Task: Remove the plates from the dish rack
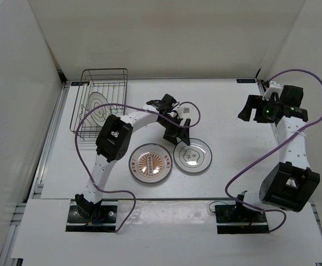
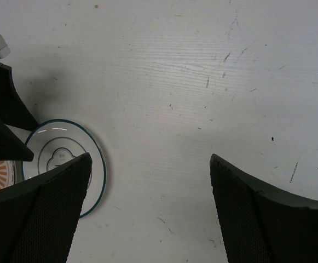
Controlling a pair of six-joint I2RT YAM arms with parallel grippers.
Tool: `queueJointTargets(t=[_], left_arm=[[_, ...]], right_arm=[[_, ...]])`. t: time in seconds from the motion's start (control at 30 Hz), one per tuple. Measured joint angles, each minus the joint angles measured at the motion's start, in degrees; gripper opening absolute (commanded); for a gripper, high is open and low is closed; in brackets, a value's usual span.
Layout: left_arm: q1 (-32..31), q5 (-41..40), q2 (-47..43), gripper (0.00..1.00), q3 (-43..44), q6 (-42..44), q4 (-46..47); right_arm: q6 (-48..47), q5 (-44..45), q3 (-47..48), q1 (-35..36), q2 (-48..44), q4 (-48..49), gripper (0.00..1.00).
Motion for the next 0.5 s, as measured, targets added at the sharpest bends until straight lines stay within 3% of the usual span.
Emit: queueJointTargets(t=[0.23, 0.5], left_arm=[[-0.9, -7.06, -0.68, 1.0, 1.66, 2.19, -3.5], [-0.57, -22.03, -3.87, 1.0, 1.9, 6.69, -5.75]], right_arm=[[0.02, -0.98, 0.0, -0.11, 0.22, 0.02, 0.9], [0.04, -1.09, 0.0, -0.13, 0.46, 0.02, 0.9]])
